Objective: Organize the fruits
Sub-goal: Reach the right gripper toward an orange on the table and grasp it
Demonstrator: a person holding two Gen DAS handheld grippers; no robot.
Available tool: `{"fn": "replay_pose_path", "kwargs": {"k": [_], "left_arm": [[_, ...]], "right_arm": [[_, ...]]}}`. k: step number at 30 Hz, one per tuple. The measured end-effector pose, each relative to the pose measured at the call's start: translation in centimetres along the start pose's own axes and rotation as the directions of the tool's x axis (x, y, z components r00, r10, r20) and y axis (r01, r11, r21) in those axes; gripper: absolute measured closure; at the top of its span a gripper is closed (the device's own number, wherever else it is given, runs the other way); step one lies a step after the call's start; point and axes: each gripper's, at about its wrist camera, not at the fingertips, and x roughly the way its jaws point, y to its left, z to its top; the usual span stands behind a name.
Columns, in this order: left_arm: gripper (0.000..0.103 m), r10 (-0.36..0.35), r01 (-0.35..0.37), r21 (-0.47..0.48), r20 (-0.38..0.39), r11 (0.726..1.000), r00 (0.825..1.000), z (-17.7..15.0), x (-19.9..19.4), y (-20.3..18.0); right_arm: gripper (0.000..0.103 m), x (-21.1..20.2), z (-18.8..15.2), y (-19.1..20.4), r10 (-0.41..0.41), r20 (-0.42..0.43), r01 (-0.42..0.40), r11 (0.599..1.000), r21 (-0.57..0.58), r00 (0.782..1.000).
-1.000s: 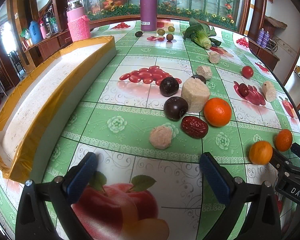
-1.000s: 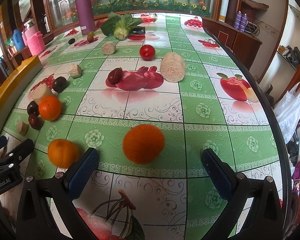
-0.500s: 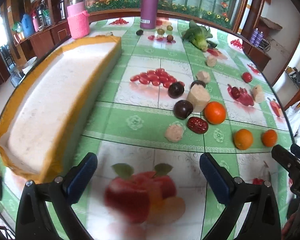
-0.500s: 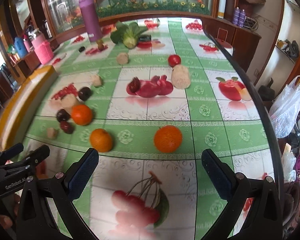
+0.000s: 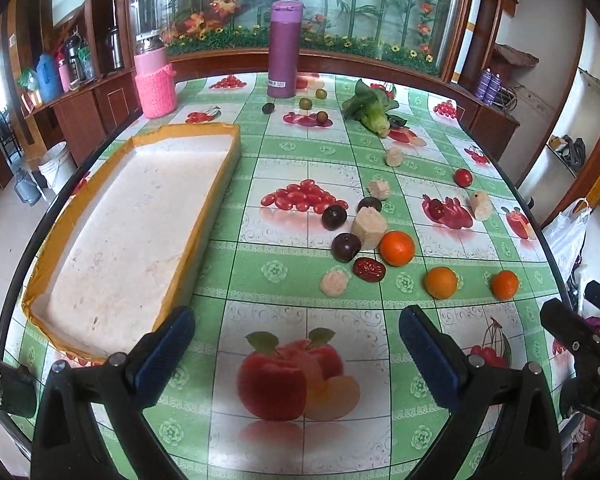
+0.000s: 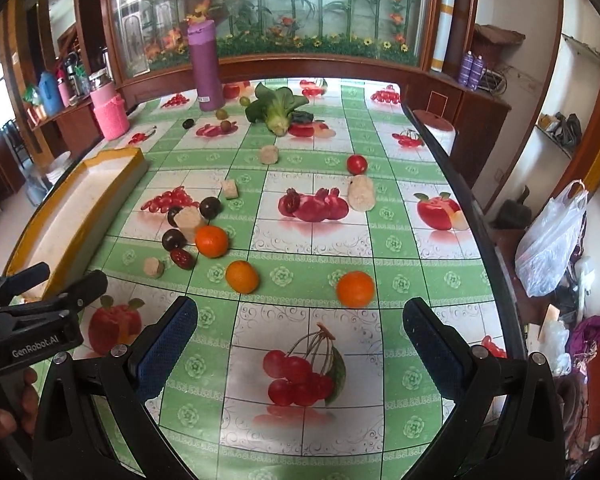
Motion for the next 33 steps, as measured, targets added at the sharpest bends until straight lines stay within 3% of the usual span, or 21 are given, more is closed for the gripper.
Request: {"fn": "replay_pose_path", "kwargs": {"k": [16, 33], "left_arm": [[0.0, -0.019, 0.016, 0.037, 0.08, 0.999, 0.997, -0.3, -2.7, -0.9], [0.0, -0.027, 0.023, 0.044, 0.074, 0.999, 0.997, -0.7, -2.6, -1.4]], "right_arm": [[0.0, -1.5, -0.9, -0.9, -0.021, 0.029, 0.02, 0.999, 0.034, 0.999], [0.0, -1.3, -1.8, -1.6, -0.024, 0.013, 0.024, 0.998, 0.056, 1.0]]}}
